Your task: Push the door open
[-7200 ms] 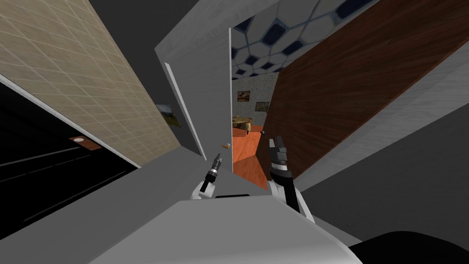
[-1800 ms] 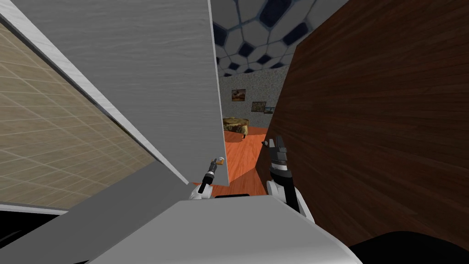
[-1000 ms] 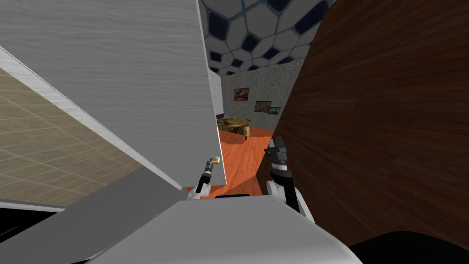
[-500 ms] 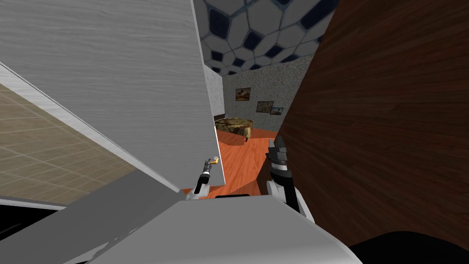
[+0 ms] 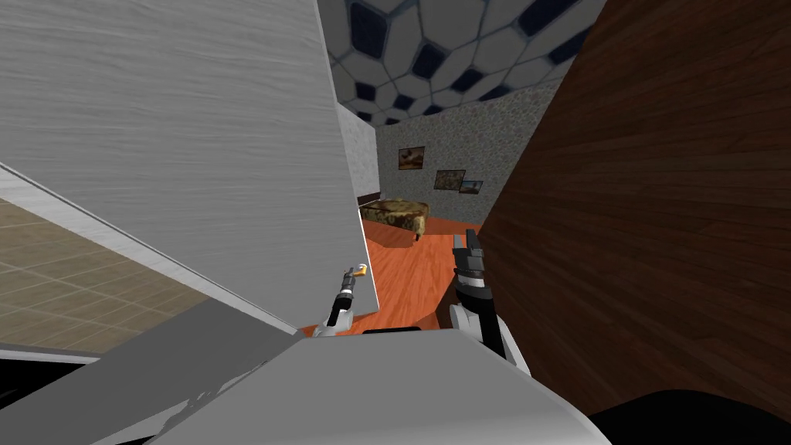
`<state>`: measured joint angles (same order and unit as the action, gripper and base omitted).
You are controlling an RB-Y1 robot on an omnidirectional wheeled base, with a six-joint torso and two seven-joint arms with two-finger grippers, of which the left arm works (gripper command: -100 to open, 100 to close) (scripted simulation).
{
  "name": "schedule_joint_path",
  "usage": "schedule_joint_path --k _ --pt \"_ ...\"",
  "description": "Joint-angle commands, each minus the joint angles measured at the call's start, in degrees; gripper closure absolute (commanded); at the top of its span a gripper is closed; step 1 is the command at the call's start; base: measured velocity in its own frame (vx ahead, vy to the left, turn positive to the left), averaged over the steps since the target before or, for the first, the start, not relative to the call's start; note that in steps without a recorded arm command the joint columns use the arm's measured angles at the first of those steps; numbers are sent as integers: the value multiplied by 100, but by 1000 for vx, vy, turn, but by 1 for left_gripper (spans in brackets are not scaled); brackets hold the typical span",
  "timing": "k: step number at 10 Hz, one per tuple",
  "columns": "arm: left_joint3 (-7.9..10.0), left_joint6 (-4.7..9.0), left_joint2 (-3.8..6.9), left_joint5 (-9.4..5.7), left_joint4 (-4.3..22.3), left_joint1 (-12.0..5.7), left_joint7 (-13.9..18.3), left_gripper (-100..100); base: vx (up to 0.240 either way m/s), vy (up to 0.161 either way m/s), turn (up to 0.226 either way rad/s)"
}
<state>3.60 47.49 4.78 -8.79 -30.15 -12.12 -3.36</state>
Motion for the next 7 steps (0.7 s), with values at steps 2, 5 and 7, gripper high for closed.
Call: schedule_joint_path --k 2,5,7 --pt "185 -68 50 -91 -290 91 -180 100 160 -35 63" --pt "304 -49 29 -156 -293 84 -301 100 204 -30 70" --pt "427 -29 -10 -223 -296 75 -427 100 107 -22 38"
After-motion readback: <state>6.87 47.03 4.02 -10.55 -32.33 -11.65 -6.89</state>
